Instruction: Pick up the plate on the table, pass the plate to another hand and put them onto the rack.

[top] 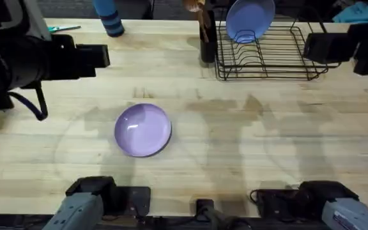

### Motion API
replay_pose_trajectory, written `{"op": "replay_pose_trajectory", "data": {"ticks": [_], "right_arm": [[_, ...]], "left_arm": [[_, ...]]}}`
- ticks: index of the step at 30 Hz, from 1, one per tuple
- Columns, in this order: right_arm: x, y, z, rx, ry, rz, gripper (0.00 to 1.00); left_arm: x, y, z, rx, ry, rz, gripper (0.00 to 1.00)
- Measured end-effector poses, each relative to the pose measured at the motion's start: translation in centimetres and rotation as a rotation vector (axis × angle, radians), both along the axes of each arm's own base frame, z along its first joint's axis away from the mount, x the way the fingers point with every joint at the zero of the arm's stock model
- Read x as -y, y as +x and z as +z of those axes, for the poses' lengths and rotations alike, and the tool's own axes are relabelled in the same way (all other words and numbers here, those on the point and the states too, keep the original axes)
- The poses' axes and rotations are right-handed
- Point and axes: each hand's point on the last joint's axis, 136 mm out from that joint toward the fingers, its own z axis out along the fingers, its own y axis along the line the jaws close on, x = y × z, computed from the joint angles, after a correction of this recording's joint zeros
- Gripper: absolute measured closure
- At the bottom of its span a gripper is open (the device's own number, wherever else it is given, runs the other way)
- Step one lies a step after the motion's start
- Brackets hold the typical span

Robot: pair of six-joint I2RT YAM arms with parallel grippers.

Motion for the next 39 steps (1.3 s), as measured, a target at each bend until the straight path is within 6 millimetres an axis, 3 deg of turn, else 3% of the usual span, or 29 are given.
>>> {"op": "replay_pose_trajectory", "data": {"ticks": [11, 14, 25, 27, 36, 37, 39], "right_arm": [[0.0, 0.0, 0.0, 0.0, 0.0, 0.0, 0.009], [0.0, 0.0, 0.0, 0.0, 0.0, 0.0, 0.009], [0.0, 0.0, 0.0, 0.001, 0.0, 0.0, 0.009], [0.0, 0.0, 0.0, 0.0, 0.0, 0.0, 0.009], [0.0, 0.0, 0.0, 0.0, 0.0, 0.001, 0.009], [0.0, 0.0, 0.0, 0.0, 0.0, 0.0, 0.009], [0.0, 0.0, 0.0, 0.0, 0.0, 0.0, 0.009]], "left_arm": [[-0.1, 0.7, -2.0, -0.078, -0.024, 0.021, 0.007], [0.3, -1.0, -4.9, -0.238, -0.043, 0.008, 0.007], [2.9, 0.4, -7.3, -0.325, -0.137, -0.139, 0.008], [3.2, 0.8, -9.0, -0.393, -0.16, -0.146, 0.008], [4.3, 1.5, -12.0, -0.483, -0.195, -0.232, 0.006], [4.4, 1.2, -14.2, -0.516, -0.184, -0.262, 0.007], [4.3, 1.0, -14.8, -0.525, -0.178, -0.265, 0.007]]}}
